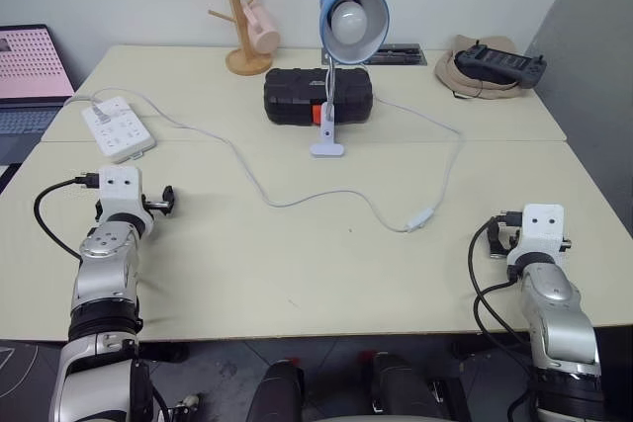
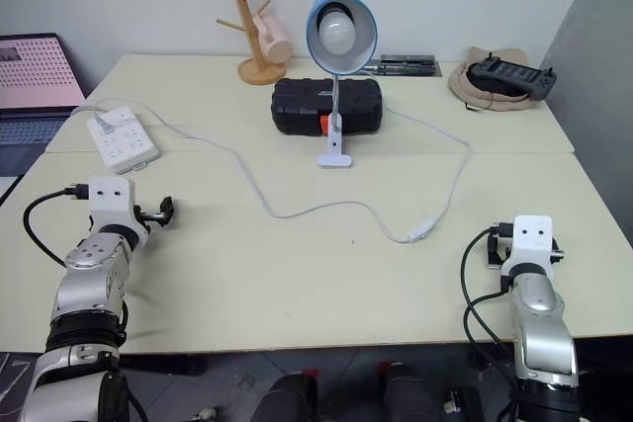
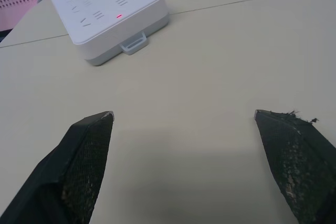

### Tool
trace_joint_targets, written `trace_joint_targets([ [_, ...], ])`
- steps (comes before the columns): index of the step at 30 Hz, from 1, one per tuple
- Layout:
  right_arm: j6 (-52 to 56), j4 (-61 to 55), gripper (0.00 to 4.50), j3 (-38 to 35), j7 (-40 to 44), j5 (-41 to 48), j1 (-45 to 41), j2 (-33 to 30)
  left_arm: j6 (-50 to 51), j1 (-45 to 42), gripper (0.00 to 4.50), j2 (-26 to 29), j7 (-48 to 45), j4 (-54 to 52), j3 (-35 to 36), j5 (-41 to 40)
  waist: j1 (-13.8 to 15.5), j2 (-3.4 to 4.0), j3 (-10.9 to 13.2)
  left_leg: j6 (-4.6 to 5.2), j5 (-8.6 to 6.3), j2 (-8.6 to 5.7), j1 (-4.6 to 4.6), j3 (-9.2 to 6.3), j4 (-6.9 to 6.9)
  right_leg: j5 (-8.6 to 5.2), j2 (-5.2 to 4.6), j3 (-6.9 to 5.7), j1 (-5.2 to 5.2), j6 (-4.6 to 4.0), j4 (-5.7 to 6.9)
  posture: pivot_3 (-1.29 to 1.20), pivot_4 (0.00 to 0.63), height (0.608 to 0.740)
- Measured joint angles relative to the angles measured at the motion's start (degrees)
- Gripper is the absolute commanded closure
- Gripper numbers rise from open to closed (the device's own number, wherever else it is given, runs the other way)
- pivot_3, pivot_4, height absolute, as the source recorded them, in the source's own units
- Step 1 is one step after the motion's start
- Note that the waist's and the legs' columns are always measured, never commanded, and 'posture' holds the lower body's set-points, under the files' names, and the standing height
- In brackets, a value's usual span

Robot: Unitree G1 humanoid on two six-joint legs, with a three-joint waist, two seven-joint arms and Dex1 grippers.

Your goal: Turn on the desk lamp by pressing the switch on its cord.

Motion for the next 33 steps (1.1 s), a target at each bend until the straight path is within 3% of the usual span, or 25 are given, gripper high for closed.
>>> trace_joint_targets([
  [13,1.19,-1.88,0.03,-2.19,3.46,2.22,1.47,-2.93,0.98,-1.1,0.0,0.93,-4.45,-0.86,-0.09,-1.41,0.02,0.0,0.01,0.0,0.0,-0.02,-0.04,-0.03,0.0,0.0,0.0,-0.02,0.0,0.0,-0.01,0.0,0.15,0.74],
  [20,2.86,-7.45,0.03,-3.95,17.33,10.94,2.25,-11.37,3.17,-7.92,0.0,5.21,-14.6,-3.37,-2.4,-2.99,-0.01,0.01,0.01,0.0,0.0,-0.13,-0.04,-0.02,0.01,0.0,0.05,-0.03,0.01,0.0,-0.03,0.0,0.15,0.74],
  [23,4.22,-9.9,0.03,-4.0,21.73,14.62,2.21,-13.03,3.65,-9.15,0.0,5.46,-18.41,-4.94,-4.37,-3.21,0.0,0.01,0.01,0.01,0.0,-0.11,-0.04,-0.03,0.0,0.0,0.06,-0.03,0.01,0.01,-0.04,0.0,0.15,0.74],
  [26,6.01,-12.61,0.03,-3.27,30.54,19.85,2.54,-18.62,6.49,-9.86,0.0,5.45,-24.63,-8.44,-7.28,-4.45,0.0,0.04,0.04,0.01,0.0,-0.11,-0.07,-0.02,0.05,-0.01,0.06,-0.02,0.01,0.01,-0.03,0.0,0.15,0.74],
  [29,4.72,-12.2,0.03,1.22,43.39,22.14,0.44,-28.55,9.24,-9.78,0.0,4.12,-32.11,-17.07,-12.83,-6.19,0.0,0.05,0.06,0.01,0.0,-0.12,-0.04,-0.03,0.07,-0.01,0.07,-0.01,0.08,0.01,-0.06,0.0,0.15,0.74],
  [33,1.15,-6.64,0.03,6.65,51.58,22.45,-5.48,-31.78,12.82,-8.21,0.0,2.1,-35.25,-24.7,-15.88,-8.46,-0.39,0.04,0.06,0.01,0.0,-0.11,0.0,0.03,0.07,-0.01,0.13,0.03,0.08,0.01,-0.05,0.0,0.15,0.74],
])
